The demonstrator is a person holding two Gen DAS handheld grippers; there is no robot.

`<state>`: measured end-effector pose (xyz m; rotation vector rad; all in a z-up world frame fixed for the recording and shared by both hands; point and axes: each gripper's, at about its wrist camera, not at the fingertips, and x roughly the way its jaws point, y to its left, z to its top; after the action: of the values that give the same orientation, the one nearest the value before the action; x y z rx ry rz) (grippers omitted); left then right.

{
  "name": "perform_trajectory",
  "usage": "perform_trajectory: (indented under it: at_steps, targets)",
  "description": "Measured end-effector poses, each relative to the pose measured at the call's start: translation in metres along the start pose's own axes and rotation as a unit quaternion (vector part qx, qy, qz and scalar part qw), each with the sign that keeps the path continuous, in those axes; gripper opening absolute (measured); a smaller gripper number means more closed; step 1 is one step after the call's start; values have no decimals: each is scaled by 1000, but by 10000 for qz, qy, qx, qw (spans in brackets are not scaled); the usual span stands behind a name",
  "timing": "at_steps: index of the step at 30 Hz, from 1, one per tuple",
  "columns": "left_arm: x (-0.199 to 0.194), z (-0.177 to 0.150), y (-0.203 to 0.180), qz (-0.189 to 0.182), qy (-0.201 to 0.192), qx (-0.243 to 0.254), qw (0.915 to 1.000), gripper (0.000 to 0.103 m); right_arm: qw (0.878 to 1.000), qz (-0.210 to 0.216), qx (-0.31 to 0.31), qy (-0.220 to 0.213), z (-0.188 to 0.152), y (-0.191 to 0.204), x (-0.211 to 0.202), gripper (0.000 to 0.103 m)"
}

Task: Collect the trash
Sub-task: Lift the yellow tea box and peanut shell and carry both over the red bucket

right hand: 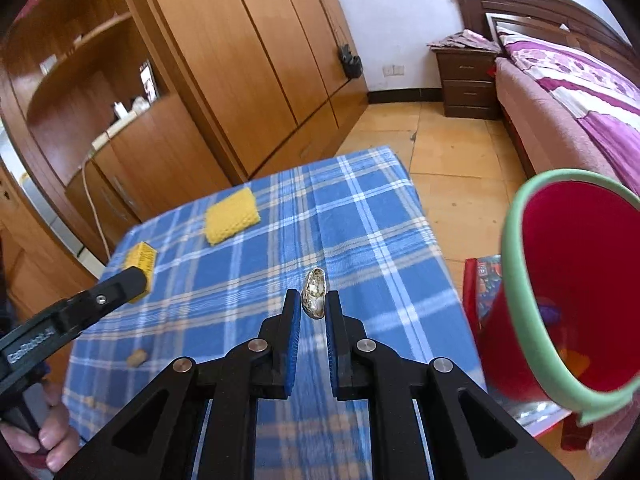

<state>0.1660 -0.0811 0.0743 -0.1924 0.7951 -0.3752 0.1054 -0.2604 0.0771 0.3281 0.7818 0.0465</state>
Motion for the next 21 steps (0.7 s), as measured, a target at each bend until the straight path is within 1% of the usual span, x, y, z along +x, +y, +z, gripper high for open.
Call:
perform_trajectory:
  at_steps: [11, 15, 21]
  targets:
    - [-37, -17, -44, -380, -88, 356, 9986, 33, 9974, 95, 158, -692, -19, -9, -83, 12]
    - [-44, -21, -60, -534, -81, 463, 9975, 33, 9958, 58, 205, -895, -25, -18, -107, 12]
    - [-48, -27, -84, -817, 1, 619, 9947, 33, 9936, -29, 280, -1096, -31, -32, -129, 12]
